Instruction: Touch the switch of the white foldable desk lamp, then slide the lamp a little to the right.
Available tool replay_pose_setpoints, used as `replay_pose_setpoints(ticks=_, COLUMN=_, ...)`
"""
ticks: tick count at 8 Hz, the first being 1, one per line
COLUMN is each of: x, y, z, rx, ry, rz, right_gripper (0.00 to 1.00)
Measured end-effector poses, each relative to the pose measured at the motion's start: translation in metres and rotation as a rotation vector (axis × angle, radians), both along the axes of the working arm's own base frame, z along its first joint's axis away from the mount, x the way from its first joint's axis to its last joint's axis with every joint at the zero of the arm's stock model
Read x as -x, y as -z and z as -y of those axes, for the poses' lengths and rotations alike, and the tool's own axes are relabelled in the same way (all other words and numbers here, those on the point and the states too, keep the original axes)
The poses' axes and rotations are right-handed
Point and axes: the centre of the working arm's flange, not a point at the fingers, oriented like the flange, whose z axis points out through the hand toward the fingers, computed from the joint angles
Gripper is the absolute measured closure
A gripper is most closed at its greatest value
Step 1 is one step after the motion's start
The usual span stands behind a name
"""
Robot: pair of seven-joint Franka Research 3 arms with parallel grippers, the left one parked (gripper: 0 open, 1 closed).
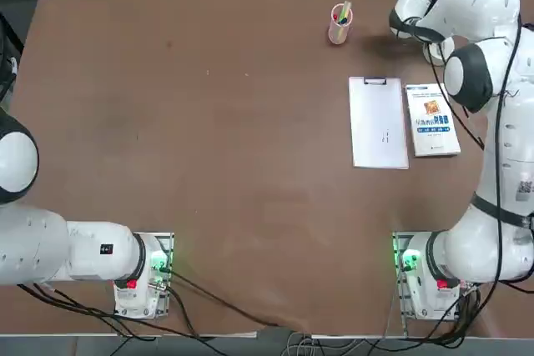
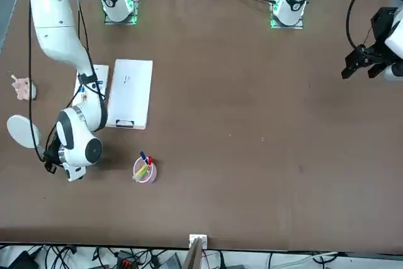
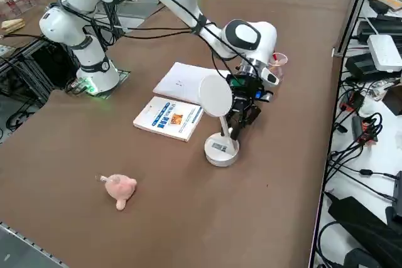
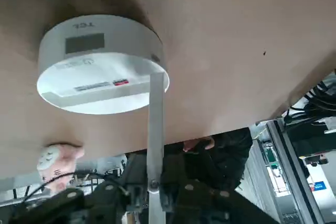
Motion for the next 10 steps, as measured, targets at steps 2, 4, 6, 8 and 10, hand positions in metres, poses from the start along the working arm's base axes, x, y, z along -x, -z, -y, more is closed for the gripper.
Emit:
replay_pose_setpoints(ticks=2, x=0.000, y=0.000, z=0.000, rx=-0.001, ry=-0.005, rz=-0.007, right_gripper=0.85)
replay_pose_setpoints(ticks=4, x=0.000, y=-0.003, z=-0.002, rx=0.005, ry=-0.003, rz=-0.018, right_gripper=0.85)
replay_pose_setpoints(ticks=6, x=0.002, y=-0.013, z=0.003, rx=0.017, ry=0.033, rz=-0.026, right_gripper=0.85)
replay_pose_setpoints(ticks=8, x=0.004, y=-0.030, z=0.015, rx=-0.030, ry=0.100, rz=-0.014, right_gripper=0.85)
replay_pose_setpoints(ticks=10, x=0.008, y=-0.045, z=0.047, rx=-0.101, ry=0.199, rz=0.008, right_gripper=0.85)
